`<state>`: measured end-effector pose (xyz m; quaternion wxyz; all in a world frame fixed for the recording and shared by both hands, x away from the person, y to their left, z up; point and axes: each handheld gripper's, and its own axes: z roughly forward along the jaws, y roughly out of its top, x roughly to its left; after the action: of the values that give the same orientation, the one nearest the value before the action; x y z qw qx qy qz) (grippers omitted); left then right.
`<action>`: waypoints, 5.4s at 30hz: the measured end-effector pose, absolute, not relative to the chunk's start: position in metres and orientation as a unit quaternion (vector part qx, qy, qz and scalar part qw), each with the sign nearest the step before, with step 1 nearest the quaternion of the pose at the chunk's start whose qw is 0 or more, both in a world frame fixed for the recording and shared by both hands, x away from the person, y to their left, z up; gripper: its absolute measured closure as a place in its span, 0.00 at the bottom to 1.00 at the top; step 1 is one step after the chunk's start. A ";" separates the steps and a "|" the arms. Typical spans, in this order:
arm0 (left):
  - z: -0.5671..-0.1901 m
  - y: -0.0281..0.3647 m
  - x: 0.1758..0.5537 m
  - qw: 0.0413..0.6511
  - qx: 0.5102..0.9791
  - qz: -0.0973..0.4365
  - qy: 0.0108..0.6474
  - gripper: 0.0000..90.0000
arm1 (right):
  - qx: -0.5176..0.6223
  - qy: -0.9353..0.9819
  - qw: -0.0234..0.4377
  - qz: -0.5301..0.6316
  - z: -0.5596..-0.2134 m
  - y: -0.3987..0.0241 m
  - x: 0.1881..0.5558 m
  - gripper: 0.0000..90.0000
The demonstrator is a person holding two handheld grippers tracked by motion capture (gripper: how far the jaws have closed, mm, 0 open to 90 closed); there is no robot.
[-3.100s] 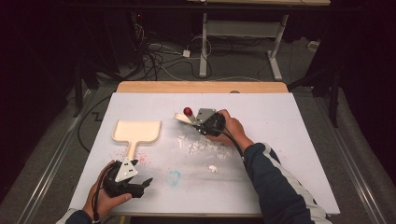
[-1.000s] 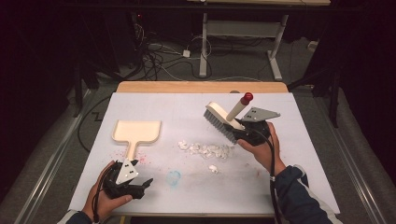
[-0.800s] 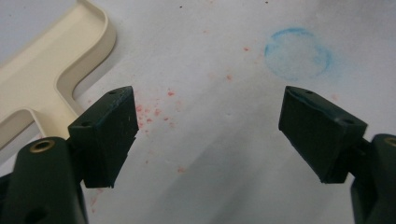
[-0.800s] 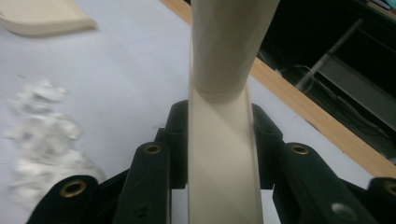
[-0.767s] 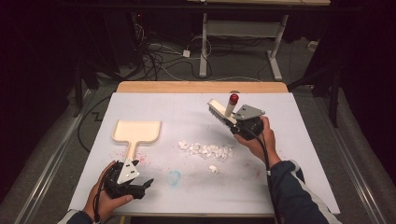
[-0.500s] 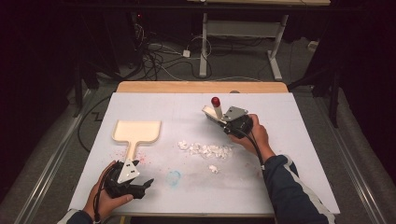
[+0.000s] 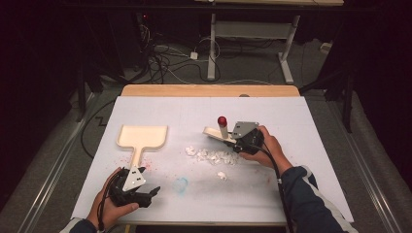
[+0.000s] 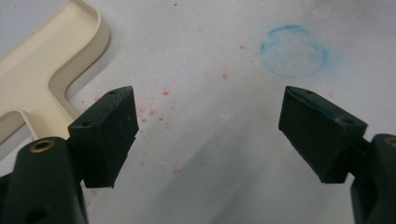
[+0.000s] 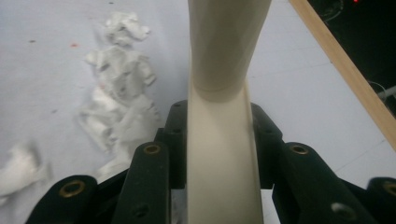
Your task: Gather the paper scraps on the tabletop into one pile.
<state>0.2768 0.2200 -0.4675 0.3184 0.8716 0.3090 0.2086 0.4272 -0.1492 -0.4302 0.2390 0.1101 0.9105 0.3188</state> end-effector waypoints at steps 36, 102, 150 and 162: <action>-0.459 0.227 0.272 0.315 0.865 0.238 0.309 0.21 | 0.256 0.843 0.070 0.468 -0.402 -0.117 0.366 0.75; -0.463 0.218 0.273 0.308 0.874 0.226 0.301 0.21 | 0.089 0.906 0.062 0.409 -0.427 -0.222 0.322 0.75; -0.461 0.218 0.274 0.299 0.875 0.239 0.296 0.21 | 0.336 0.797 0.279 0.417 -0.412 -0.219 0.361 0.75; -0.462 0.217 0.274 0.301 0.877 0.232 0.295 0.21 | 0.377 0.788 0.330 0.357 -0.444 -0.176 0.361 0.75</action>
<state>0.2742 0.2165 -0.4617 0.3011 0.8767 0.2945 0.2323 0.3612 -0.1755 -0.4444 0.3304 0.3773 0.7882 0.3567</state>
